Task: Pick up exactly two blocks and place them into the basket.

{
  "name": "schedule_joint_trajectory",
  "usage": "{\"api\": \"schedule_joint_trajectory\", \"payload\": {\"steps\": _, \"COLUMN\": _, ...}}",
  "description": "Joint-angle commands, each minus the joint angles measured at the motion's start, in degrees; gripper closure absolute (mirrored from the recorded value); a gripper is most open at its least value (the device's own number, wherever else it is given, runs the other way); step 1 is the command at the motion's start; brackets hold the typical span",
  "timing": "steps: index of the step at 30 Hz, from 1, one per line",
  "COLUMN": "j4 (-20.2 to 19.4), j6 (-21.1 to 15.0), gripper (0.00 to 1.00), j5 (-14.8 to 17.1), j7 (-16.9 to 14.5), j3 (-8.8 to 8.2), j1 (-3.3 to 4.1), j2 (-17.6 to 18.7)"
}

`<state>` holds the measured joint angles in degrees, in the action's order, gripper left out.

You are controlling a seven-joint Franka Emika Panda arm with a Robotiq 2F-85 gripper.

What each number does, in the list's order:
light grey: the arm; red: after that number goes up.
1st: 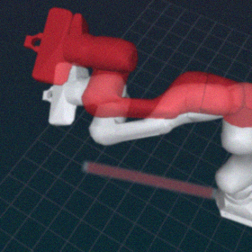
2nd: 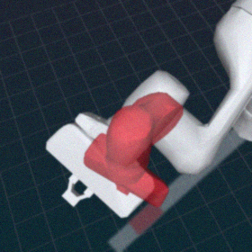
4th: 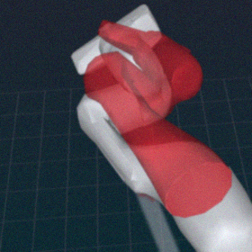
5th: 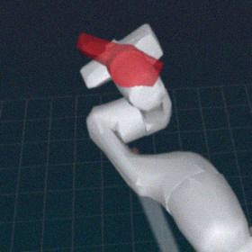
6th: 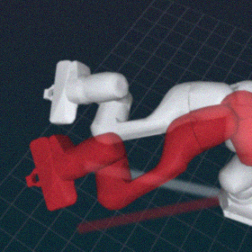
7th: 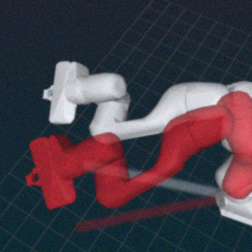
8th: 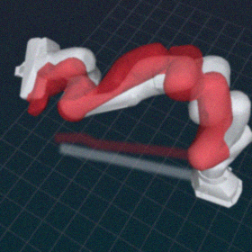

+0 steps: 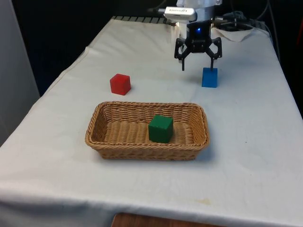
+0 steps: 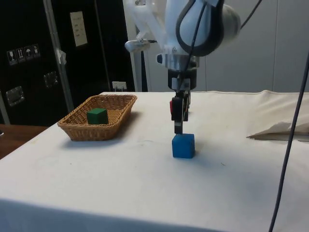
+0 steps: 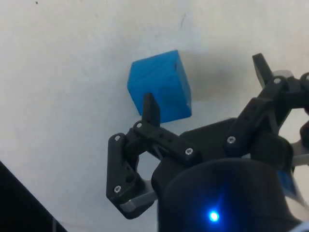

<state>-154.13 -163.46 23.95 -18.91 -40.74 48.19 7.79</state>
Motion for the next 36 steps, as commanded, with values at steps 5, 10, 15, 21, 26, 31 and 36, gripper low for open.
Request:
{"api": "schedule_joint_trajectory", "payload": {"steps": 5, "j4": -1.5, "j6": -1.3, "gripper": 0.00, "j5": 3.0, "j7": -1.5, "j3": 1.66, "j1": -0.57, "j2": -2.2}}
{"api": "schedule_joint_trajectory", "payload": {"steps": 10, "j4": -1.5, "j6": -0.9, "gripper": 0.00, "j5": 4.8, "j7": -2.3, "j3": 2.12, "j1": -0.69, "j2": -2.4}}
{"api": "schedule_joint_trajectory", "payload": {"steps": 15, "j4": -1.3, "j6": -0.2, "gripper": 0.00, "j5": 7.6, "j7": -3.8, "j3": 3.04, "j1": -0.97, "j2": -2.5}}
{"api": "schedule_joint_trajectory", "payload": {"steps": 21, "j4": -1.2, "j6": 0.5, "gripper": 0.00, "j5": 10.0, "j7": -4.5, "j3": 4.24, "j1": -1.03, "j2": -2.3}}
{"api": "schedule_joint_trajectory", "payload": {"steps": 26, "j4": -1.2, "j6": 0.0, "gripper": 0.00, "j5": 10.8, "j7": -4.3, "j3": 5.27, "j1": -1.09, "j2": -1.4}}
{"api": "schedule_joint_trajectory", "payload": {"steps": 31, "j4": -0.7, "j6": -0.6, "gripper": 0.00, "j5": 11.4, "j7": -3.4, "j3": 7.16, "j1": -1.26, "j2": 0.7}}
{"api": "schedule_joint_trajectory", "payload": {"steps": 36, "j4": -0.3, "j6": -0.9, "gripper": 0.00, "j5": 12.0, "j7": -3.2, "j3": 8.19, "j1": -1.49, "j2": 2.1}}
